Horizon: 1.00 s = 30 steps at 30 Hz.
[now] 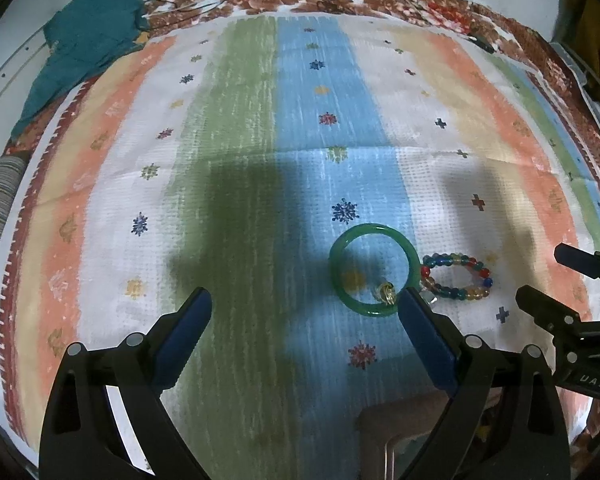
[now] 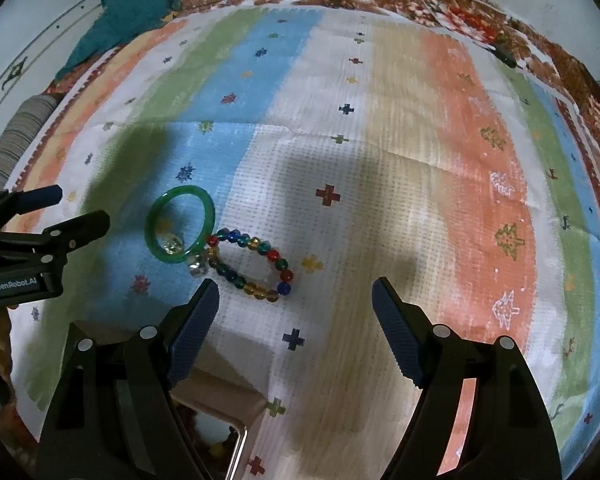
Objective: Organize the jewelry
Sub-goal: 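Move both grippers forward toward the green bangle and multicolour bracelet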
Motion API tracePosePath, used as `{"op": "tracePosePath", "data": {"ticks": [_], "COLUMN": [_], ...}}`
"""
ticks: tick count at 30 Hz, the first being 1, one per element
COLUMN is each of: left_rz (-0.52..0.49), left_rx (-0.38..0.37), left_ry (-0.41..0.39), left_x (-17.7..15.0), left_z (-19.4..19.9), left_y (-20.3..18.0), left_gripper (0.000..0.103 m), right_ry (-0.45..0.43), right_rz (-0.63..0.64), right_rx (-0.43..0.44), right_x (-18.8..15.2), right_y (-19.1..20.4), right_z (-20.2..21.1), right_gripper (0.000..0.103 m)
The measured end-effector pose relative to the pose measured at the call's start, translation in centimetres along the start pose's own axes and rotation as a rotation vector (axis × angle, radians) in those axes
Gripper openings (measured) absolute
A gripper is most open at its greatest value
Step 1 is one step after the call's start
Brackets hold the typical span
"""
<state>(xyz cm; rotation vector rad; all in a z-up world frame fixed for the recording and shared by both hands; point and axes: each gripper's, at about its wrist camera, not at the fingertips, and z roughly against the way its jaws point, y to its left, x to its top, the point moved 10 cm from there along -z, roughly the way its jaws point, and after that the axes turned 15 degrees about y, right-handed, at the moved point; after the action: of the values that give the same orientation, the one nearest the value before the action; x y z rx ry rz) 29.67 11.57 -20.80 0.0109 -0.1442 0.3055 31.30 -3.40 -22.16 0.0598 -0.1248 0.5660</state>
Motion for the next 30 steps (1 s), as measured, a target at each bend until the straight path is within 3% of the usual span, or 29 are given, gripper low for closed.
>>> {"op": "tracePosePath", "data": {"ticks": [22,30], "left_rz": [-0.025,-0.035], "left_rx": [-0.021,-0.017], "left_ry": [0.084,0.114], "left_x": [1.6,2.1], "left_z": [-4.7,-6.3], "left_y": [-0.3,-0.7], "left_gripper": [0.085,0.075], "right_ry": [0.074,0.086], "right_rz": [0.012,0.016], "right_rx": [-0.018,-0.029], "right_x": [1.5,2.0], "right_y": [-0.3,-0.5], "right_z": [-4.2,-5.2], "right_gripper": [0.079,0.078]}}
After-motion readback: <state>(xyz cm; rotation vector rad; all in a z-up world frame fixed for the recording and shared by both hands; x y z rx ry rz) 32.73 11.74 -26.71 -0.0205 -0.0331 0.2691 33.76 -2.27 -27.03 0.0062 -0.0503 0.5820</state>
